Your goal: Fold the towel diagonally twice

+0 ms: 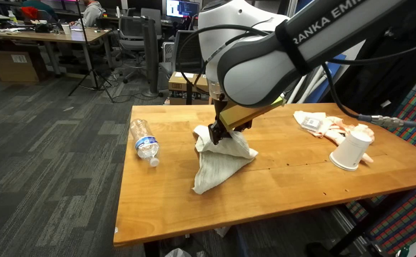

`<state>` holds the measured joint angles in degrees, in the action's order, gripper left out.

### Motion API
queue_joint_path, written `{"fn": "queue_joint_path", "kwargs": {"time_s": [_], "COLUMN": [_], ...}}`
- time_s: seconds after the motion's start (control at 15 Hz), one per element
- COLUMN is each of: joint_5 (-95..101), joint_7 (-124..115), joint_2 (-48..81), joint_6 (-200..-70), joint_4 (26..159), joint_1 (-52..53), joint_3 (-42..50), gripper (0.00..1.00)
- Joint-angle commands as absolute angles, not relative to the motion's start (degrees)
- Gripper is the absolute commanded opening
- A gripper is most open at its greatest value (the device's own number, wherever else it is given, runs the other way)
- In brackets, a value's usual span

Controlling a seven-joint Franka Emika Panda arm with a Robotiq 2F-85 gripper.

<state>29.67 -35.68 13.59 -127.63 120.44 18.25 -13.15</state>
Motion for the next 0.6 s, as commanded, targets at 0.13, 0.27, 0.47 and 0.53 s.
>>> {"fn": "queue_joint_path", "kwargs": {"time_s": [0.13,0.27,0.47,0.53], "joint_5": [21.01,19.55,19.78,19.85], "joint_7": [-32.18,-32.23,-30.24,-29.36], "joint_2": [16.56,17.17,18.94,19.4], "joint_6": [-120.05,-119.18,-121.52,-121.81], "joint_4": [115.57,114.94,113.82,113.44], "joint_1": [21.17,22.25,23.56,23.84], "joint_3": [-13.79,-13.95,-14.19,-14.19], "gripper": [0.03,0.04,0.04,0.04]}}
